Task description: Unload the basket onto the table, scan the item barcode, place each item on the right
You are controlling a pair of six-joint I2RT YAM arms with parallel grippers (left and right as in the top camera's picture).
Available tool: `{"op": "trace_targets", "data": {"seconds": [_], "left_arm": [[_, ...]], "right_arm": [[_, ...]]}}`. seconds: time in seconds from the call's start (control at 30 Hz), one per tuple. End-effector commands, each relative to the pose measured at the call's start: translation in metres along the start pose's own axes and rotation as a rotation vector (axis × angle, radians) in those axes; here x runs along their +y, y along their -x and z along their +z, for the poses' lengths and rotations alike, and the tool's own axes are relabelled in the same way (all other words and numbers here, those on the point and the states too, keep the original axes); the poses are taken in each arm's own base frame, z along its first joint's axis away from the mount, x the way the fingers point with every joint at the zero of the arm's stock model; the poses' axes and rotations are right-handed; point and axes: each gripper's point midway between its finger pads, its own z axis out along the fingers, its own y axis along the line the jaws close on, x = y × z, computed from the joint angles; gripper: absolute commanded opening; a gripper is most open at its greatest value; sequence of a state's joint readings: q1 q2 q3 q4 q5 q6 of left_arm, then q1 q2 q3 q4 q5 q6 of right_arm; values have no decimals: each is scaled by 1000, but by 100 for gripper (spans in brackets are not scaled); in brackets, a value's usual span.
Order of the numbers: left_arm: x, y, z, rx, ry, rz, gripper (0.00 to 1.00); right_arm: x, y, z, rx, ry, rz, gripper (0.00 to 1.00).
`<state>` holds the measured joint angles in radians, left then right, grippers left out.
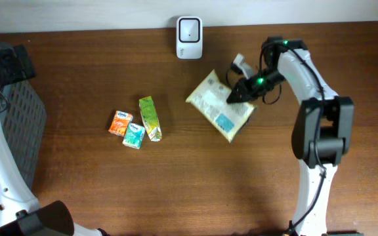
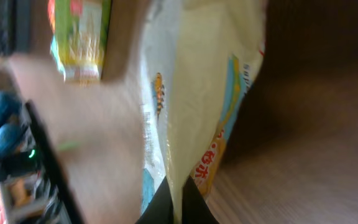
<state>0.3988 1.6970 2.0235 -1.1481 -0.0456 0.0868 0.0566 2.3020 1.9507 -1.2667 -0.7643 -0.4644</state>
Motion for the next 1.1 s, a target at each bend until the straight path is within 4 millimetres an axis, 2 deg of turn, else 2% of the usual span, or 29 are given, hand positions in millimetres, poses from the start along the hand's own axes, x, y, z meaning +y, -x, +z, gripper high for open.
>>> {"op": "trace_targets", "data": {"seconds": [0.0, 0.03, 0.07, 0.17, 0.3, 0.37, 0.4, 0.53, 0.67, 0.73, 0.83, 0.9, 0.97, 1.0, 1.07], "left_arm": [[3, 4, -5, -17, 7, 6, 99], [3, 4, -5, -18, 7, 6, 99], [3, 4, -5, -17, 7, 6, 99], [3, 4, -5, -17, 7, 6, 99], [3, 4, -5, -17, 7, 6, 99], [3, 4, -5, -18, 7, 6, 99], [3, 4, -5, -18, 7, 6, 99], [3, 4, -5, -18, 7, 6, 99], [3, 4, -5, -17, 7, 6, 99], [3, 4, -5, -17, 7, 6, 99], [3, 4, -5, -17, 7, 6, 99], [3, 4, -5, -18, 7, 6, 99], [3, 4, -5, -18, 7, 6, 99], [3, 4, -5, -18, 7, 6, 99], [3, 4, -5, -17, 7, 6, 99]], "right_arm": [[36, 30, -41, -109, -117, -10, 4], [48, 37, -44, -136, -106, -26, 4], [75, 46, -50, -188, -12, -72, 4], [118, 52, -69, -264, 133, -199, 4], [175, 24, -102, -279, 174, -446, 4], [194, 9, -117, -278, 155, -500, 4], [197, 4, -121, -269, 127, -501, 4], [192, -5, -117, -225, 118, -481, 4], [194, -4, -118, -235, 128, -485, 4], [188, -3, -115, -222, 112, -472, 4], [150, -5, -88, -135, 79, -373, 4], [101, -19, -53, -13, 33, -258, 4], [62, -35, -29, 106, -27, -181, 4], [45, -43, -20, 159, -57, -154, 4], [25, -54, -14, 230, -118, -121, 4]]}}
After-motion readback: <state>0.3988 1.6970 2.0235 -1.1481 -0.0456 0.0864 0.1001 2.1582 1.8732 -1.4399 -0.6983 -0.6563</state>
